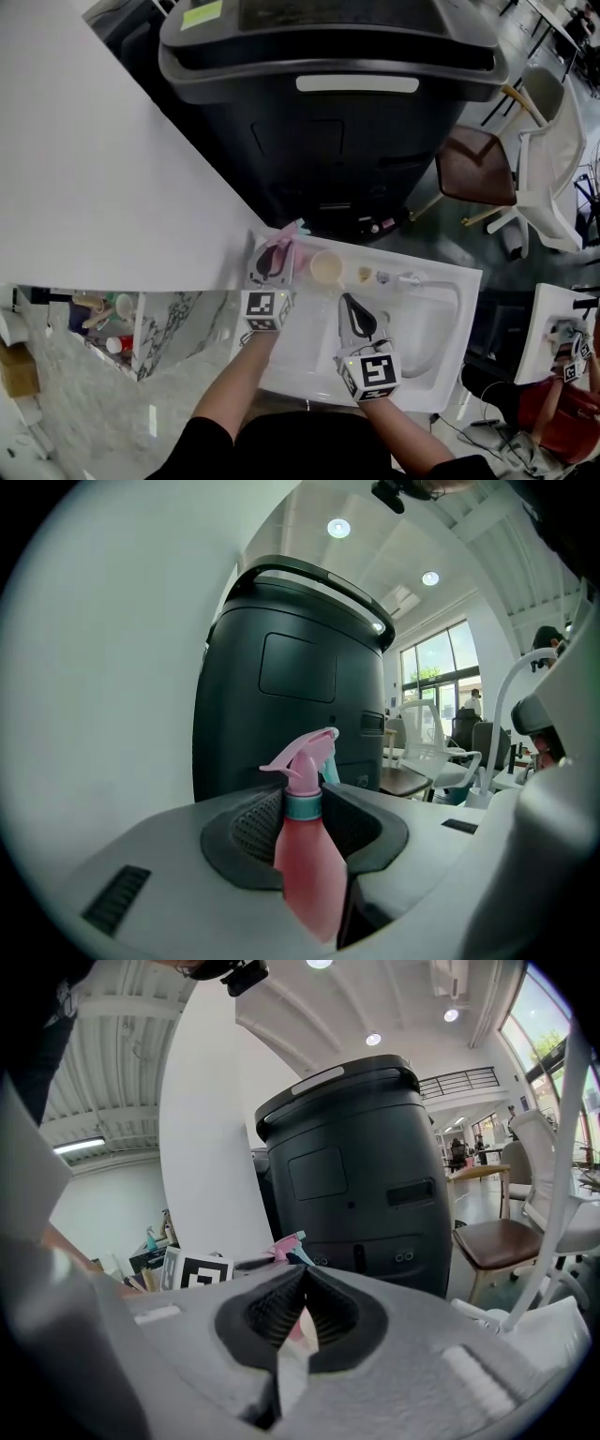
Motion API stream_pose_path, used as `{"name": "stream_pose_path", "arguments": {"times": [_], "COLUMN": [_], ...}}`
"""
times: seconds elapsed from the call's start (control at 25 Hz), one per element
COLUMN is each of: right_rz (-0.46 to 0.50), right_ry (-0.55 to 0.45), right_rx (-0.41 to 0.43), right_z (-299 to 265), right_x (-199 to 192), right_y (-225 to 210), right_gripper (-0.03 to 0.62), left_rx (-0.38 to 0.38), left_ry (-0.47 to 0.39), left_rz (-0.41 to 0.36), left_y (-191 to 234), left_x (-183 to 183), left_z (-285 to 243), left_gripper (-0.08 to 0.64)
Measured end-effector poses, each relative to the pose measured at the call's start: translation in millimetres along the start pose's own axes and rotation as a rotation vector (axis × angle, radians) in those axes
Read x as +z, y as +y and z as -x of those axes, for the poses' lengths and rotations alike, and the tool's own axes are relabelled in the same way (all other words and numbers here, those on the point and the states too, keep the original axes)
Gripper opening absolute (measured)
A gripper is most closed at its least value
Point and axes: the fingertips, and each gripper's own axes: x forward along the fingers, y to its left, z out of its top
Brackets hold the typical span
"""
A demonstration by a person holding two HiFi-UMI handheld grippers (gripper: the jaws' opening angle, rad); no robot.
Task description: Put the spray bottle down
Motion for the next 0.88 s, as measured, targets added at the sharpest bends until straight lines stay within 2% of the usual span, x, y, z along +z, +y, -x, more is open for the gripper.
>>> {"name": "stream_pose_path", "arguments": {"times": [0.28,0.44,0.64,0.72,0.88], "right_rz": [-0.022,-0.022,-0.003,-0.006,-0.012], "right_ry": [0.004,0.004,0.014,0.017,0.015], "right_rx": [0.003,0.035,0.054,0.052,0.051], "right_z": [9,6,-1,-2,3], "right_x": [-4,-7,-14,-14,-10], "right_y": [-4,2,6,6,9], "right_gripper": [-0.002,-0.002,-0.002,-0.002,-0.002], "left_rx": [-0.028,-0.035,-0.039,-0.046,-0.052], "left_ry": [-0.045,-0.04,-0.041,-0.012,0.038], "left_rz": [-0.041,-0.08,-0.089,-0.093,-0.095], "left_y": [-12,-20,-23,-23,-20], "left_x": [-8,-18,-26,-32,-46], "left_z": [8,14,17,15,18], "left_gripper": [0.141,0.149,0.16,0.169,0.235]}}
